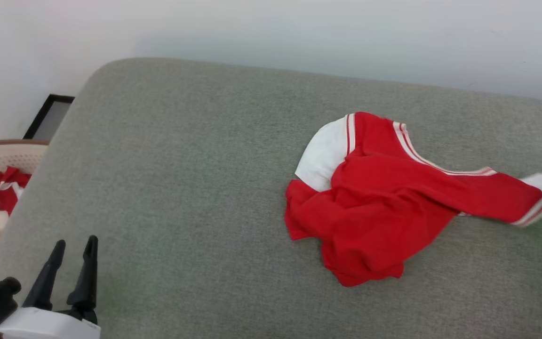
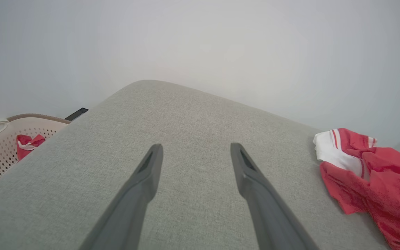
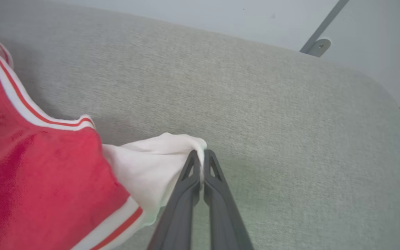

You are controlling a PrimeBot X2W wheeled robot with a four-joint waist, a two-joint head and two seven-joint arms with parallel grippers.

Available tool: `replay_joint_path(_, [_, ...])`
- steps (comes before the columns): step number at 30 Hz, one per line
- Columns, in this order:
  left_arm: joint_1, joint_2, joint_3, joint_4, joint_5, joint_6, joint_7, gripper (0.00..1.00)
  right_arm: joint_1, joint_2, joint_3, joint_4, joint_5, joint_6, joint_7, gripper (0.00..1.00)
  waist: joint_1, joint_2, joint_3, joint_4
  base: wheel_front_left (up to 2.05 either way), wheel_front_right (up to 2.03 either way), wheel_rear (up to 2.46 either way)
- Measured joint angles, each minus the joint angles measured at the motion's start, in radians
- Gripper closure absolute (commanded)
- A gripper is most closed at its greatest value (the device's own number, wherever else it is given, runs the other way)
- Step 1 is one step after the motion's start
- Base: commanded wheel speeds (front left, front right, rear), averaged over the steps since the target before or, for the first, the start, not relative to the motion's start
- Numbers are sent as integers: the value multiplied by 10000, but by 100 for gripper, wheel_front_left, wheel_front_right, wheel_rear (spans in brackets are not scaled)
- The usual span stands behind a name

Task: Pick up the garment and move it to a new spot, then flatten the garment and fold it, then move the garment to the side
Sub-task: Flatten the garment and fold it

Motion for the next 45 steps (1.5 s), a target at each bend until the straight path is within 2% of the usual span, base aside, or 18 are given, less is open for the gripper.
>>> replay_joint_path(6, [-11, 27, -48, -71, 12, 4, 10, 0, 760, -222, -813, 502, -115, 0, 42, 100, 0, 0, -27, -211, 0, 0, 0])
replay_joint_path(12, [-84, 61, -157, -75, 29, 4, 88, 0, 1007, 12, -1227, 1120, -407, 0, -146, 100, 0, 0, 36, -250, 0, 0, 0])
replay_joint_path(13, [-100, 65, -167, -73, 31, 12, 98, 0, 1006, 105, -1250, 1137, -424, 0, -261, 91, 0, 0, 38, -263, 0, 0, 0])
replay_joint_path(14, [-113, 105, -211, -71, 94, 17, 111, 0, 999, 178, -1285, 1164, -476, 0, -353, 63, 0, 0, 36, -277, 0, 0, 0])
replay_joint_path(15, [-118, 163, -251, -67, 182, 44, 176, 0, 991, 222, -1338, 1204, -516, 0, -418, 11, 0, 0, 28, -292, 0, 0, 0])
replay_joint_path(16, [-118, 163, -251, -67, 182, 44, 176, 0, 991, 222, -1338, 1204, -516, 0, -418, 11, 0, 0, 28, -292, 0, 0, 0])
replay_joint_path(17, [-131, 171, -259, -73, 180, 46, 198, 0, 965, 228, -1409, 1292, -514, 0, -504, 0, 0, 0, 8, -340, 0, 0, 0])
replay_joint_path(24, [-169, 573, -403, -347, 274, 104, 696, 0, 792, 454, -1507, 907, -441, 0, -734, 0, 0, 0, -131, -697, 0, 0, 0])
replay_joint_path(29, [-521, 953, -671, -715, 385, 102, 1333, 0, 983, 706, -1735, -188, -483, 0, -1672, 0, 0, 0, -195, -1037, 0, 0, 0])
replay_joint_path(36, [-1470, 1494, -1037, -1350, 334, 61, 2497, 0, 1998, 1557, -2140, -2234, -639, -2, -3421, 0, 0, 0, -142, -1658, 0, 0, 0])
replay_joint_path(45, [-3525, 2274, -1699, -1636, -604, 25, 4775, 0, 3246, 3012, -2431, -4612, -1630, 0, -5250, 0, 0, 0, 266, -2558, 0, 0, 0])
